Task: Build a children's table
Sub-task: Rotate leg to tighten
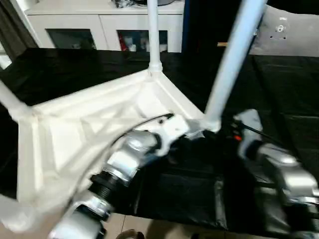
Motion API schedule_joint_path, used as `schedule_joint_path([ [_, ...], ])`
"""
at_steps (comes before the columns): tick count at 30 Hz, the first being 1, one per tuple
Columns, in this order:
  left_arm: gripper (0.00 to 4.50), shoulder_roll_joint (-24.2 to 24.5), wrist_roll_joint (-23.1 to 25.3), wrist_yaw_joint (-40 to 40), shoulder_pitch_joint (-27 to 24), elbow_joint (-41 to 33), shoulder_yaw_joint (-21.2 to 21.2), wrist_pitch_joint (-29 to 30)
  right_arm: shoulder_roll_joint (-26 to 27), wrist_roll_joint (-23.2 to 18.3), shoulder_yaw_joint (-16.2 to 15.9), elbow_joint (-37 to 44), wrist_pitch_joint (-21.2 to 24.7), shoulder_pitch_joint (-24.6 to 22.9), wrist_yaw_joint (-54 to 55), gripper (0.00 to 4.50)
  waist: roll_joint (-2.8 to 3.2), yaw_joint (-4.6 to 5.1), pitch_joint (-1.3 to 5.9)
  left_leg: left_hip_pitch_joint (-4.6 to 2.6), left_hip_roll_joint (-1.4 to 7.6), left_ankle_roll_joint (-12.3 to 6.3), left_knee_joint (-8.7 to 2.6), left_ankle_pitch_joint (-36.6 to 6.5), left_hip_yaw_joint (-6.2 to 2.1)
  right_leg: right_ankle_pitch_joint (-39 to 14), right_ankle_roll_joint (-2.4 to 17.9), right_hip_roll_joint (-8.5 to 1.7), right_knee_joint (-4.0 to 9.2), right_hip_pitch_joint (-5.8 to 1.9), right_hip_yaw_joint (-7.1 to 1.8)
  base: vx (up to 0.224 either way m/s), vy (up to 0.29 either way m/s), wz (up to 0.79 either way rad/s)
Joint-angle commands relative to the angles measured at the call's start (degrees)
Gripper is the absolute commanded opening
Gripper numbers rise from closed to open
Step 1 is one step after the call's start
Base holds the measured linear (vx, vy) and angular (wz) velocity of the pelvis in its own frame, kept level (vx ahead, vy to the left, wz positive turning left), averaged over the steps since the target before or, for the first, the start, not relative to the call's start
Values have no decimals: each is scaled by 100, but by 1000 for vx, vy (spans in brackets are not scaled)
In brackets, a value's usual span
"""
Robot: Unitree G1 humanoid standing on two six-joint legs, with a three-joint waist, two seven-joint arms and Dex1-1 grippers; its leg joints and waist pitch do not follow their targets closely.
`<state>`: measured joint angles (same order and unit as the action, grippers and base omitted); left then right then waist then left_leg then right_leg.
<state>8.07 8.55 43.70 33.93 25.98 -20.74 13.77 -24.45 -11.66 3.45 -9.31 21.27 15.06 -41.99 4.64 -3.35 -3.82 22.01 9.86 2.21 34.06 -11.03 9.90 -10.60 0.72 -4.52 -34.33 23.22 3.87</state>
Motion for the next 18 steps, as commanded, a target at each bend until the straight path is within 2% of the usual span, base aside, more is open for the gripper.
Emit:
schedule_joint_path([
  [1,0,203,26,381,30,70,-104,-287,-211,-125,-77,205,-160,-57,-440,446,-135,-42,335,-14,270,-703,-368,-820,-115,-1130,1169,-413,468,-342,-235,0,0,0],
  [3,0,502,-39,934,24,105,-232,-672,-602,-156,-105,211,-363,-111,-957,446,-129,-61,343,-31,289,-729,-363,-787,-114,-1139,1198,-422,468,-329,-244,0,0,0],
  [7,0,641,-63,1174,6,130,-281,-897,-745,-52,-126,152,-628,-103,-1071,446,-117,-69,349,-34,307,-798,-355,-676,-114,-796,1338,-410,417,-315,-233,0,0,0],
  [9,0,972,-122,1813,-5,240,-478,-1420,-992,-64,-237,171,-859,-96,-1492,446,-107,-97,360,-52,312,-809,-350,-709,-116,-804,1392,-420,416,-316,-229,0,0,0],
  [13,0,1141,-211,2262,-36,222,-548,-1611,-1099,-139,-361,270,-973,-111,-1911,446,-105,-192,361,-75,350,-813,-350,-705,-97,-660,1469,-419,373,-302,-246,0,0,0],
  [16,0,1226,-355,2695,-56,158,-616,-1819,-1178,-318,-612,368,-1106,-158,-2461,446,-108,-233,368,-69,358,-824,-351,-701,-101,-671,1486,-432,358,-311,-243,0,0,0],
  [17,0,1236,-349,2749,-46,164,-641,-1858,-1192,-331,-698,360,-1135,-159,-2590,446,-128,-240,369,-69,365,-829,-350,-674,-97,-620,1498,-434,350,-306,-249,0,0,0],
  [18,0,1238,-349,2761,-41,171,-649,-1874,-1196,-335,-726,354,-1149,-158,-2626,446,-116,-255,369,-69,367,-836,-348,-655,-99,-588,1521,-432,343,-301,-249,0,0,0],
])
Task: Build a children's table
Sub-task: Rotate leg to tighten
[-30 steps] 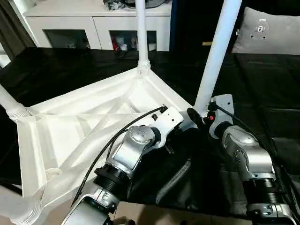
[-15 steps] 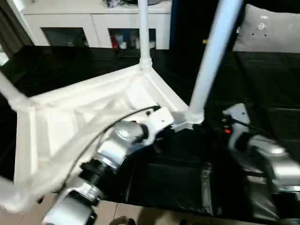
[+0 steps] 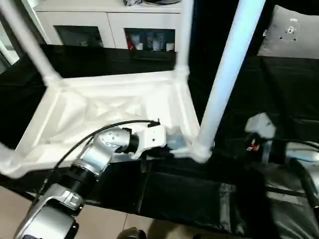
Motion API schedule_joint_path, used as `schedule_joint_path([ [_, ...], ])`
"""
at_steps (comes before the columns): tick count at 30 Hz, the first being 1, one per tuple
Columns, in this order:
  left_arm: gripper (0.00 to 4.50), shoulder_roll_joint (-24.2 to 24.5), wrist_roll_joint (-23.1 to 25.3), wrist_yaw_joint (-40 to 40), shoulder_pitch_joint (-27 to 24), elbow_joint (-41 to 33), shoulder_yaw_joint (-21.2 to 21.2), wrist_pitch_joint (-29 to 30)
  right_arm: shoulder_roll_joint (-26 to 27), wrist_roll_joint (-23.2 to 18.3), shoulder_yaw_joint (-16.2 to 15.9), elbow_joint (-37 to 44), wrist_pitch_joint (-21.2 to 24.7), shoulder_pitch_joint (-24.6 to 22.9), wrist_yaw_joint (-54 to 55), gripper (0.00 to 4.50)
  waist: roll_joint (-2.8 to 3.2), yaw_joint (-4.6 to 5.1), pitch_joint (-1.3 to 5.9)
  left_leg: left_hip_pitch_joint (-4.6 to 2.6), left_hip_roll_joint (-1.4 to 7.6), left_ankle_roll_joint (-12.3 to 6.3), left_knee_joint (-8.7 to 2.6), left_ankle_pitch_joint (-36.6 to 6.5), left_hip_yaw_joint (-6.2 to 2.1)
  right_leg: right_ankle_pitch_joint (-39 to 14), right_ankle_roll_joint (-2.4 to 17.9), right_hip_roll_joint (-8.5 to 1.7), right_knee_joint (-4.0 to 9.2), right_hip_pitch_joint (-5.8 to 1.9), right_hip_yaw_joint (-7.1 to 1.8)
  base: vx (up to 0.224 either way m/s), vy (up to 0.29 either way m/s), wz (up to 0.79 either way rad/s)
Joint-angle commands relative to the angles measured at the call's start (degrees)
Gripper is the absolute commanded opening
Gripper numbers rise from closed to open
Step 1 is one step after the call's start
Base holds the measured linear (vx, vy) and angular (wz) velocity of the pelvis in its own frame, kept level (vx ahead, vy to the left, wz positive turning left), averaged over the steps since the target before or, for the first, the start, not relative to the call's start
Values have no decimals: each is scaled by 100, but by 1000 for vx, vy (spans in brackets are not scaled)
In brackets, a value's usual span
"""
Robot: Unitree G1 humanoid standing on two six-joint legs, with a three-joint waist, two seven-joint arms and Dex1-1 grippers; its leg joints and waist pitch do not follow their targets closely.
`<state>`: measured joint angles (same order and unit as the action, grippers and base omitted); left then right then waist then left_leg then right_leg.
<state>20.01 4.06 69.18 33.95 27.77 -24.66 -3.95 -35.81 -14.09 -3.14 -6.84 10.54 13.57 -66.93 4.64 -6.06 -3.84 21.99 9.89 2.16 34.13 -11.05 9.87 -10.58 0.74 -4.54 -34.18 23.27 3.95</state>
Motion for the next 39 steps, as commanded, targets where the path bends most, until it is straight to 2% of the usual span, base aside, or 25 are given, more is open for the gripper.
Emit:
schedule_joint_path([
  [1,0,46,100,221,-36,-2,-268,-117,-62,-96,-103,104,-97,-10,-178,418,-116,-2,371,-66,364,-826,-350,-640,-95,-594,1523,-436,329,-307,-260,0,0,0],
  [4,0,42,83,292,-12,18,-321,-195,-1,-97,-225,35,-130,31,-308,405,-122,-27,366,-72,363,-778,-358,-717,-93,-746,1492,-439,343,-306,-263,0,0,0],
  [7,0,4,82,383,2,3,-327,-223,58,-45,-301,-65,-140,95,-385,366,-139,-35,373,-70,358,-729,-359,-696,-95,-795,1461,-436,339,-308,-264,0,0,0],
  [10,0,-28,100,365,24,52,-316,-289,66,-65,-335,-88,-122,117,-414,359,-136,-40,379,-65,358,-746,-353,-634,-98,-730,1460,-433,330,-308,-263,0,0,0],
  [11,0,-36,111,347,38,89,-313,-305,65,-84,-345,-77,-105,112,-440,331,-135,-39,378,-61,354,-761,-350,-618,-96,-697,1462,-428,327,-307,-261,0,0,0],
  [19,0,-7,127,340,35,131,-317,-313,58,-165,-366,-41,-46,55,-563,274,-139,-55,372,-60,350,-772,-347,-623,-96,-795,1422,-431,338,-307,-259,0,0,0],
  [24,0,-39,92,201,-58,37,-235,-81,136,-245,-405,110,143,-51,-526,262,-127,-57,376,-71,357,-744,-348,-652,-95,-809,1426,-428,339,-305,-262,0,0,0],
  [26,0,-111,27,-27,-120,-68,-103,229,299,-267,-402,218,515,-72,-190,261,-129,-61,369,-60,355,-740,-353,-623,-99,-778,1444,-427,333,-310,-259,0,0,0],
  [27,0,-157,8,-150,-141,-126,-49,358,407,-254,-381,228,719,-44,47,260,-121,-39,347,-52,354,-716,-373,-659,-104,-843,1445,-418,340,-303,-258,0,0,0],
  [28,0,-275,-43,-365,-199,-313,31,687,654,-247,-343,247,1121,26,513,259,-125,-36,339,-51,347,-680,-378,-731,-107,-974,1414,-421,358,-300,-253,0,0,0],
  [30,0,-380,-48,-570,-235,-449,85,905,853,-188,-323,252,1245,70,857,258,-121,7,300,-70,338,-513,-418,-1004,-105,-1506,1325,-428,412,-286,-256,0,0,0],
  [31,0,-417,-36,-655,-241,-480,102,948,917,-153,-317,250,1247,83,971,258,-138,52,266,-94,311,-318,-450,-1357,-117,-2298,1071,-446,505,-274,-255,0,0,0],
  [33,0,-577,23,-971,-233,-562,157,1170,1140,-91,-292,234,1401,131,1346,258,-136,112,252,-97,314,-205,-478,-1451,-136,-2417,967,-435,518,-272,-271,0,0,0],
  [35,0,-1079,156,-1743,-220,-722,253,1738,1696,307,-234,9,1706,318,2467,258,-130,190,220,-108,310,-86,-514,-1666,-146,-2581,919,-414,529,-258,-264,0,0,0],
  [36,0,-1244,187,-1939,-224,-760,257,1863,1881,408,-163,-99,1866,398,2855,258,-152,258,214,-96,282,2,-519,-1730,-168,-2730,871,-421,534,-269,-248,0,0,0],
  [37,0,-1344,205,-2051,-228,-784,257,1936,1994,463,-113,-165,1970,448,3094,258,-153,314,218,-101,269,26,-520,-1787,-181,-2864,800,-434,566,-273,-239,0,0,0],
  [39,0,-1575,301,-2364,-206,-750,225,2081,2217,567,-13,-271,2084,546,3551,258,-164,370,223,-94,267,-16,-523,-1768,-182,-2776,750,-422,594,-270,-245,0,0,0],
])
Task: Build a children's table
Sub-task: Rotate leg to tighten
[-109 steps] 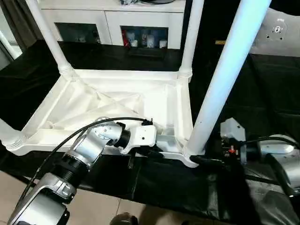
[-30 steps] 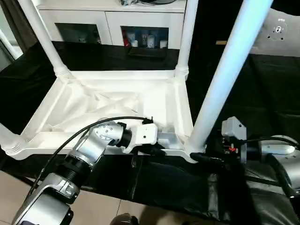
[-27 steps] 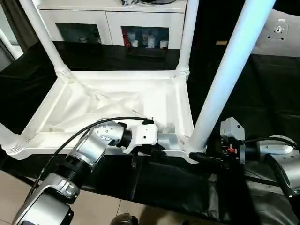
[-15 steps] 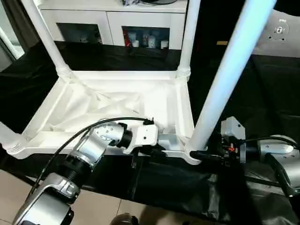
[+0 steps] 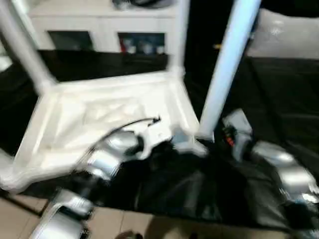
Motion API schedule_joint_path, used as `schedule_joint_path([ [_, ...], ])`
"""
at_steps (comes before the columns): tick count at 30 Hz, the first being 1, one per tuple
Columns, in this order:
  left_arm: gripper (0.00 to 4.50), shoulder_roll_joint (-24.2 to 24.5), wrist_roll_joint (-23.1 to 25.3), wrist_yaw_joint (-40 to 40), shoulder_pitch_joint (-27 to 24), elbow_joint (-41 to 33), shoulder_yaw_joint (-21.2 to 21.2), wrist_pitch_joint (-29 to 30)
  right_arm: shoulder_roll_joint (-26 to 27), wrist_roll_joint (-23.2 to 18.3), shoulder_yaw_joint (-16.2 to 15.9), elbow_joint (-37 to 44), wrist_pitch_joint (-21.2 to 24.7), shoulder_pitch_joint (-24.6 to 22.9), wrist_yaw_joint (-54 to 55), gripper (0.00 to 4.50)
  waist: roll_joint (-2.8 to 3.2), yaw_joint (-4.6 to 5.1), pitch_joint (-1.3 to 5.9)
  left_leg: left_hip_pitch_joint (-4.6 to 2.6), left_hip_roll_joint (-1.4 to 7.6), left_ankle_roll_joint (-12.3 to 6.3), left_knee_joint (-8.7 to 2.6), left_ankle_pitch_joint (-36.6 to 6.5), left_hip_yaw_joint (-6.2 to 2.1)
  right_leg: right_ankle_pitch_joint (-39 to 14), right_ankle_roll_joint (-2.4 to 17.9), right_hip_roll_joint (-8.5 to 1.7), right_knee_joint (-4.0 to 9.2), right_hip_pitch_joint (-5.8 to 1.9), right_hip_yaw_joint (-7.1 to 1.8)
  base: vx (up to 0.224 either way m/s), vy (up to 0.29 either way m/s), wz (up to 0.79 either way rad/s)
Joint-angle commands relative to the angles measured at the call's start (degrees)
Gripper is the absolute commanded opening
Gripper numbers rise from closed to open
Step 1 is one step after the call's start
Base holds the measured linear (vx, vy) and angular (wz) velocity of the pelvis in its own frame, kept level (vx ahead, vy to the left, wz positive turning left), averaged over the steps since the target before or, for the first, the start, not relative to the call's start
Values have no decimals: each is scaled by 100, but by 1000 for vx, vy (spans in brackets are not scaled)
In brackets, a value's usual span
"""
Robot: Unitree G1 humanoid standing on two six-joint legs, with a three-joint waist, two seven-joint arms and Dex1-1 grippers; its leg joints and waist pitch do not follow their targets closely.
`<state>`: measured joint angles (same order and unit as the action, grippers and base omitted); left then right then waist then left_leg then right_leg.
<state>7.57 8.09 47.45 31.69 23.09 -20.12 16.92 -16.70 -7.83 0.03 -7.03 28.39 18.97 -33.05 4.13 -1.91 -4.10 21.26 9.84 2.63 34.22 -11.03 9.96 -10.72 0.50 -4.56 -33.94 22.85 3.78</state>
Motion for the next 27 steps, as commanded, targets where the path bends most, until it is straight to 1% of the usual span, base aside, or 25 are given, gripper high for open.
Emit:
schedule_joint_path([
  [1,0,-462,-19,-388,41,-244,-255,64,427,-34,-274,-281,341,44,396,258,-107,-22,261,-27,274,-108,-521,-1728,-176,-2580,807,-414,570,-212,-246,0,0,0],
  [2,0,-607,60,-630,74,-178,-255,138,538,-10,-232,-294,375,75,601,258,-103,-10,263,-22,279,-118,-519,-1685,-168,-2456,840,-407,562,-210,-255,0,0,0],
  [3,0,-628,70,-665,80,-167,-252,143,553,-3,-228,-296,381,78,629,258,-115,-16,261,-37,270,-150,-511,-1654,-153,-2357,889,-400,572,-199,-255,0,0,0],
  [4,0,-842,169,-1040,132,-72,-224,220,707,73,-192,-302,456,103,925,258,-98,-23,257,-53,263,-178,-502,-1627,-132,-2308,902,-394,587,-183,-266,0,0,0],
  [5,0,-934,176,-1171,155,-48,-201,247,753,124,-200,-303,464,102,1020,258,-73,-34,268,-53,255,-187,-492,-1600,-134,-2291,902,-396,578,-193,-264,0,0,0],
  [6,0,-1052,184,-1271,172,-76,-169,301,857,133,-145,-291,410,79,1113,258,-100,-35,272,-27,249,-224,-494,-1514,-131,-2255,886,-396,575,-216,-264,0,0,0],
  [7,0,-1072,188,-1280,172,-88,-163,312,884,124,-122,-288,390,72,1126,258,-64,-62,284,-33,252,-253,-491,-1453,-134,-2221,878,-402,574,-214,-265,0,0,0],
  [8,0,-1095,192,-1290,172,-101,-156,325,915,114,-97,-285,367,64,1140,293,-76,-57,283,-30,256,-271,-498,-1445,-129,-2195,875,-395,580,-215,-266,0,0,0],
  [9,0,-1113,212,-1312,168,-132,-159,361,969,90,-38,-277,322,54,1177,314,-75,-63,291,-8,262,-285,-502,-1388,-140,-2086,884,-397,557,-236,-261,0,0,0],
  [10,0,-1089,227,-1308,157,-151,-163,384,975,71,-18,-258,254,32,1163,314,-73,-72,299,-7,270,-295,-502,-1356,-139,-1958,911,-400,546,-233,-264,0,0,0],
  [11,0,-1044,238,-1296,150,-150,-170,391,958,60,-17,-233,239,13,1156,328,-91,-73,304,-2,272,-304,-501,-1324,-140,-1882,928,-396,538,-241,-262,0,0,0],
  [12,0,-998,251,-1280,144,-151,-175,389,946,42,-10,-214,226,-2,1145,337,-70,-80,300,-3,278,-323,-506,-1314,-141,-1804,963,-397,527,-237,-264,0,0,0],
  [13,0,-942,263,-1251,133,-163,-180,387,926,21,-4,-190,190,-18,1107,349,-84,-82,308,-4,281,-330,-503,-1290,-139,-1720,998,-400,517,-245,-264,0,0,0],
  [14,0,-942,263,-1251,133,-163,-180,387,926,21,-4,-190,190,-18,1107,362,-78,-84,306,-7,281,-335,-505,-1297,-135,-1707,1008,-396,518,-241,-264,0,0,0],
  [15,0,-845,317,-1228,116,-186,-191,406,884,32,19,-137,56,-41,1083,371,-119,-78,307,-6,280,-343,-505,-1297,-128,-1716,1014,-394,523,-242,-264,0,0,0],
  [16,0,-780,340,-1202,109,-186,-190,384,844,4,44,-96,0,-53,1013,376,-104,-94,306,-2,278,-343,-504,-1323,-129,-1828,989,-414,524,-248,-266,0,0,0],
  [17,0,-680,335,-1138,95,-182,-167,339,741,-29,58,-22,-53,-80,859,383,-108,-96,305,-3,281,-349,-508,-1323,-129,-1859,974,-414,529,-249,-266,0,0,0],
  [18,0,-680,335,-1138,95,-182,-167,339,741,-29,58,-22,-53,-80,859,394,-108,-100,306,2,279,-368,-504,-1294,-130,-1858,949,-411,532,-253,-266,0,0,0],
  [19,0,-556,296,-1007,87,-172,-138,218,540,-70,5,80,-76,-150,554,407,-127,-103,318,13,280,-386,-501,-1212,-130,-1774,952,-408,518,-265,-266,0,0,0],
  [21,0,-398,256,-841,86,-162,-120,34,286,-78,-60,174,-109,-238,195,421,-123,-114,319,14,282,-419,-494,-1159,-126,-1703,951,-407,512,-269,-269,0,0,0],
  [22,0,-237,222,-655,80,-159,-126,-230,48,-40,-87,192,-195,-306,-54,428,-112,-126,357,27,279,-478,-467,-982,-132,-1428,1001,-413,471,-294,-264,0,0,0],
  [24,0,-86,166,-410,65,-172,-153,-445,-148,-58,-81,188,-299,-350,-282,446,-122,-128,362,42,278,-561,-442,-850,-115,-1195,1075,-413,457,-289,-264,0,0,0],
  [25,0,32,139,-273,62,-171,-171,-426,-292,-82,-36,162,-407,-364,-434,446,-128,-134,366,37,276,-581,-436,-839,-111,-1174,1106,-413,456,-286,-261,0,0,0],
  [27,0,181,136,-90,67,-137,-222,-645,-452,-128,25,159,-510,-365,-630,446,-110,-154,388,34,282,-642,-417,-713,-110,-981,1194,-414,424,-288,-258,0,0,0],
])
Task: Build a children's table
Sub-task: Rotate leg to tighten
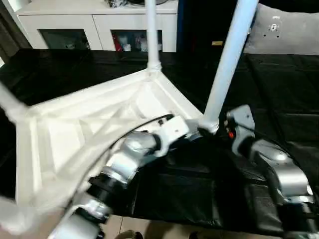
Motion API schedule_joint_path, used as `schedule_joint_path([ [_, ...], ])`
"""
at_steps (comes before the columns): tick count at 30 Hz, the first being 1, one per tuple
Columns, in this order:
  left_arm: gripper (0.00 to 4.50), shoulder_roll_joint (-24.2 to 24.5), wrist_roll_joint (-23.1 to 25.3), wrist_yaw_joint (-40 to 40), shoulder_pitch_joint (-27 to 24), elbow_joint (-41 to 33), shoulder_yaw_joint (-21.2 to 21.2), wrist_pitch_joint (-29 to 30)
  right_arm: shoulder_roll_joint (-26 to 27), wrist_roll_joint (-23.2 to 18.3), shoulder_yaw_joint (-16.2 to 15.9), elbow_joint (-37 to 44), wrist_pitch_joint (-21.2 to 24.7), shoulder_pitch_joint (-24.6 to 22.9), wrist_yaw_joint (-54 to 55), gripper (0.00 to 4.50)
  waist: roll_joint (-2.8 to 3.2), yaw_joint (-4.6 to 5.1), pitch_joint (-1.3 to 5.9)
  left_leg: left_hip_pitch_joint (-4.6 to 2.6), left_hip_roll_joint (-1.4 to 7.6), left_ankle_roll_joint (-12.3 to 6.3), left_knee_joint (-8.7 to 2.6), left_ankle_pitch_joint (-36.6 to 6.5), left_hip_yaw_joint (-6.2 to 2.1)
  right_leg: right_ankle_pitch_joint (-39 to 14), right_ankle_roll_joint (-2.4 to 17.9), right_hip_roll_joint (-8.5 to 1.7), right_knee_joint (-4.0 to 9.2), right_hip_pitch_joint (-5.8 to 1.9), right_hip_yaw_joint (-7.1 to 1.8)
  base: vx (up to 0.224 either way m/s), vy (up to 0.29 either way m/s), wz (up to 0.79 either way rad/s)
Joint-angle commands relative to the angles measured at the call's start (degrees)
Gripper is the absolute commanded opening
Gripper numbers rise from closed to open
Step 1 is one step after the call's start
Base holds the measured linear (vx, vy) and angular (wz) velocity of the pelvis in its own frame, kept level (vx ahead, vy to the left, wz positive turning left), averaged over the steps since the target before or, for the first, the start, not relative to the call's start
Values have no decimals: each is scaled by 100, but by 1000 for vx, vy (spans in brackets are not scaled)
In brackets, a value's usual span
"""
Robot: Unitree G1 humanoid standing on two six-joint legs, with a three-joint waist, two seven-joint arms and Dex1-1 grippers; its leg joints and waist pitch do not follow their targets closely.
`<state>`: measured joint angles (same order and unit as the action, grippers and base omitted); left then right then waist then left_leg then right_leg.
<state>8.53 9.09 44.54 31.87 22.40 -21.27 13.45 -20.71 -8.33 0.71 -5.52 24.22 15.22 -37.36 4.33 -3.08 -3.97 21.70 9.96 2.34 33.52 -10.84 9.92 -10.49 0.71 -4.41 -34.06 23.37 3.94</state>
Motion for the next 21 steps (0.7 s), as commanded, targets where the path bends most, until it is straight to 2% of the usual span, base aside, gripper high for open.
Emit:
schedule_joint_path([
  [1,0,228,-5,425,29,-68,-143,-427,-224,-113,21,-3,-207,29,-381,446,-124,-53,410,-2,284,-686,-315,-517,-110,-627,1267,-417,374,-347,-267,0,0,0],
  [4,0,441,-50,741,-10,11,-221,-783,-555,-139,20,-20,-469,36,-780,446,-131,-86,433,6,299,-845,-276,-247,-108,-115,1408,-408,296,-335,-258,0,0,0],
  [6,0,500,-63,846,-23,38,-252,-914,-648,-153,0,-9,-528,28,-923,446,-125,-108,428,0,303,-927,-264,-293,-99,-137,1461,-417,300,-327,-256,0,0,0],
  [7,0,688,-112,1191,-29,133,-350,-1129,-1013,-266,-142,138,-574,-64,-1575,446,-140,-141,428,0,297,-955,-255,-354,-91,-219,1484,-415,301,-341,-248,0,0,0],
  [9,0,760,-147,1359,-29,165,-387,-1217,-1147,-309,-199,192,-588,-101,-1823,446,-130,-200,420,-7,314,-954,-255,-417,-83,-376,1449,-427,310,-339,-258,0,0,0],
  [11,0,961,-292,1908,-60,180,-452,-1375,-1416,-376,-300,234,-801,-129,-2323,446,-137,-248,416,-20,333,-912,-259,-497,-79,-540,1415,-438,318,-328,-266,0,0,0],
  [15,0,1136,-331,2255,-33,260,-521,-1614,-1550,-401,-403,184,-1028,-95,-2604,446,-138,-263,393,-23,328,-774,-275,-707,-82,-920,1378,-431,340,-304,-262,0,0,0],
  [16,0,1177,-341,2343,-20,262,-541,-1638,-1580,-394,-449,192,-1085,-99,-2692,446,-158,-263,383,-26,332,-726,-285,-775,-83,-1034,1352,-435,348,-305,-267,0,0,0],
  [19,0,1261,-432,2608,10,223,-596,-1690,-1650,-534,-594,289,-1007,-152,-3077,446,-146,-286,372,-42,342,-675,-299,-892,-84,-1250,1314,-436,363,-297,-273,0,0,0],
  [21,0,1293,-443,2718,26,233,-644,-1767,-1649,-572,-664,291,-978,-154,-3175,431,-142,-290,373,-42,345,-648,-303,-912,-92,-1250,1307,-434,361,-294,-273,0,0,0],
])
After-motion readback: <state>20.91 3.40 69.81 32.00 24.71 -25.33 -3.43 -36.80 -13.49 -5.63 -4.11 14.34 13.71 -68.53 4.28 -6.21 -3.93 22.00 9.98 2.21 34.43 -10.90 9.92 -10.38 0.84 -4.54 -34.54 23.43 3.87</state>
